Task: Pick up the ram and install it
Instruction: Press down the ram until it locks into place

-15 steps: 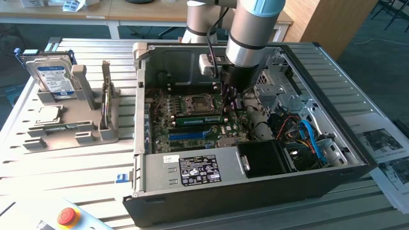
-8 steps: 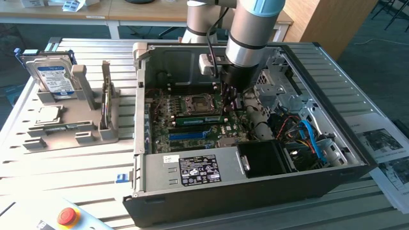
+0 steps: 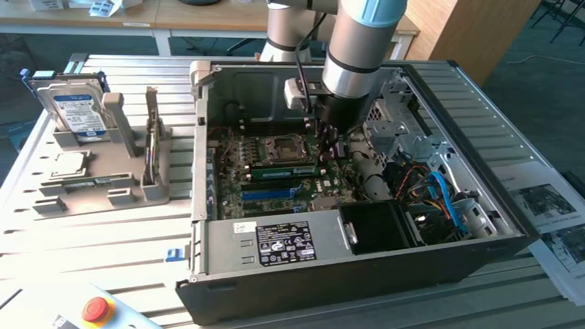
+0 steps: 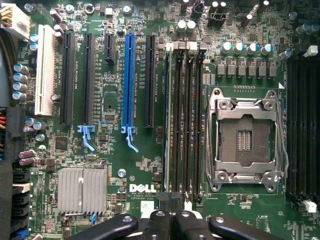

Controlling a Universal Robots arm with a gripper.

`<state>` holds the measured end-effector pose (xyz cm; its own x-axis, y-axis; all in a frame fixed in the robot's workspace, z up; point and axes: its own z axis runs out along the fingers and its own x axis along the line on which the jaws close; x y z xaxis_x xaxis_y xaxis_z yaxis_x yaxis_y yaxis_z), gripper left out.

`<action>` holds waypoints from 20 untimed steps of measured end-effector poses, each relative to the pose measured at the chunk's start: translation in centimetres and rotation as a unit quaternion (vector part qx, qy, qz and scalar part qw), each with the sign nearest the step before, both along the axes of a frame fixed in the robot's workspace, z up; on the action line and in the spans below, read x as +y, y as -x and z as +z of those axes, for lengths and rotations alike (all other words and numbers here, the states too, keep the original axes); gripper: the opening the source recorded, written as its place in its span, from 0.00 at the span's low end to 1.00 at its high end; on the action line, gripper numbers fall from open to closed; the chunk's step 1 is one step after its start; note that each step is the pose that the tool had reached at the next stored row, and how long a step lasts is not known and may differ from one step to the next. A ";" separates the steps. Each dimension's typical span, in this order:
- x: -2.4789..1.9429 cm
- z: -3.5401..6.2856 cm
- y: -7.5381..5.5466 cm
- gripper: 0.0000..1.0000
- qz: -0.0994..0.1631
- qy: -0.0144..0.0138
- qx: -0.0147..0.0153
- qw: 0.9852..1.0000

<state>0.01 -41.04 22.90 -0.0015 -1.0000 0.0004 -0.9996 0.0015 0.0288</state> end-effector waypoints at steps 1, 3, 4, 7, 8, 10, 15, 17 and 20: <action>0.01 -0.01 0.0 0.11 0.000 0.000 0.000 1.000; 0.11 -0.02 0.0 0.11 0.000 0.000 0.000 1.000; 0.12 -0.02 0.0 0.11 0.000 0.000 0.000 1.000; 0.13 -0.02 0.0 0.11 0.000 0.000 0.000 1.000; 0.14 -0.02 0.0 0.11 0.000 0.000 0.000 1.000; 0.14 -0.03 0.0 0.11 0.000 0.000 0.000 1.000; 0.14 -0.12 0.0 0.11 0.000 0.000 0.000 1.000; 0.14 -0.12 0.0 0.11 0.000 0.000 0.000 1.000; 0.14 -0.17 0.0 0.11 0.000 0.000 0.000 1.000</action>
